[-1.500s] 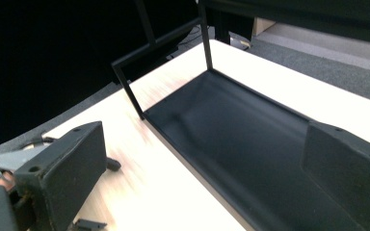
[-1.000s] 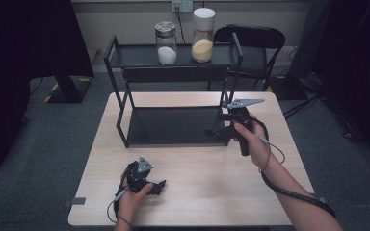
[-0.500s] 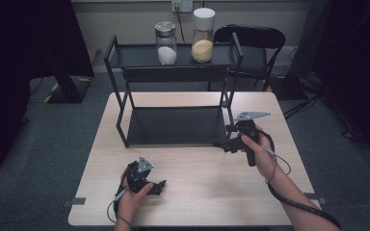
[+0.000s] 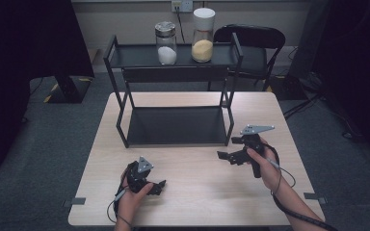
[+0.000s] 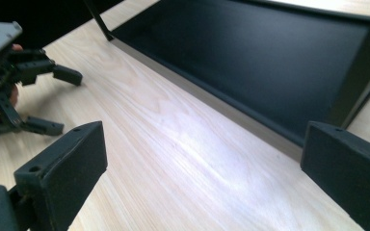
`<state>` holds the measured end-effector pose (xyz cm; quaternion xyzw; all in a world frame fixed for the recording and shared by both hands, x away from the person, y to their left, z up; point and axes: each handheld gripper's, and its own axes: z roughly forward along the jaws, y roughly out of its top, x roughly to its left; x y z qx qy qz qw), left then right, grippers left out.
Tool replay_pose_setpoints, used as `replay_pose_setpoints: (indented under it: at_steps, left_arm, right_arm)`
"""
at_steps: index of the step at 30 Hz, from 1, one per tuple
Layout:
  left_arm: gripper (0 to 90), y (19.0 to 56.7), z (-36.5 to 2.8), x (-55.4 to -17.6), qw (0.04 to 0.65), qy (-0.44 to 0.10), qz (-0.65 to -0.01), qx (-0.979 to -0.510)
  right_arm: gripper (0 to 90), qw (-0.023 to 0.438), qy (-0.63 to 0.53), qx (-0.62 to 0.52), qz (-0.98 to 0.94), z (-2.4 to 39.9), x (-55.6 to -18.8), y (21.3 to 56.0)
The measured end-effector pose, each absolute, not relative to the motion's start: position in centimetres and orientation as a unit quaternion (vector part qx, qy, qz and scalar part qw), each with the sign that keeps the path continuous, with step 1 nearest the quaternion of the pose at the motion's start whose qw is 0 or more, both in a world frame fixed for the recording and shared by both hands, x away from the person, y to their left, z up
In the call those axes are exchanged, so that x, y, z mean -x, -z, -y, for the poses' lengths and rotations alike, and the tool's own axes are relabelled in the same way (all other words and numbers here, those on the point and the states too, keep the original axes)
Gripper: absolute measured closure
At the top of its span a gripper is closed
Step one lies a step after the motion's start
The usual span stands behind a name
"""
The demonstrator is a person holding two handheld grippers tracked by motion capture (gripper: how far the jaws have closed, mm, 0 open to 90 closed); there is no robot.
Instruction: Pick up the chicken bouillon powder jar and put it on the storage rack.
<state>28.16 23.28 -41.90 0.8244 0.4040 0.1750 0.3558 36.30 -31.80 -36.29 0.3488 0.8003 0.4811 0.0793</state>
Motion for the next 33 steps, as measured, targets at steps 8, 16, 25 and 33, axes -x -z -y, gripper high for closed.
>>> replay_pose_setpoints:
  at_steps: [8, 16, 25, 33]
  left_arm:
    - [0.0, 41.9, -23.3, -28.2, 0.356, -0.175, -0.404, -0.824]
    - [0.0, 41.9, -23.3, -28.2, 0.356, -0.175, -0.404, -0.824]
    - [0.0, 41.9, -23.3, -28.2, 0.356, -0.175, -0.404, -0.824]
    - [0.0, 41.9, -23.3, -28.2, 0.355, -0.175, -0.404, -0.825]
  right_arm:
    - [1.5, 0.084, -0.472, -0.351, -0.805, 32.9, -35.3, 38.0]
    - [1.6, 0.098, -0.460, -0.350, -0.810, 34.0, -34.4, 39.1]
    - [1.5, 0.125, -0.420, -0.335, -0.834, 35.1, -32.7, 40.0]
    - [1.7, 0.148, -0.365, -0.324, -0.860, 36.0, -30.3, 40.0]
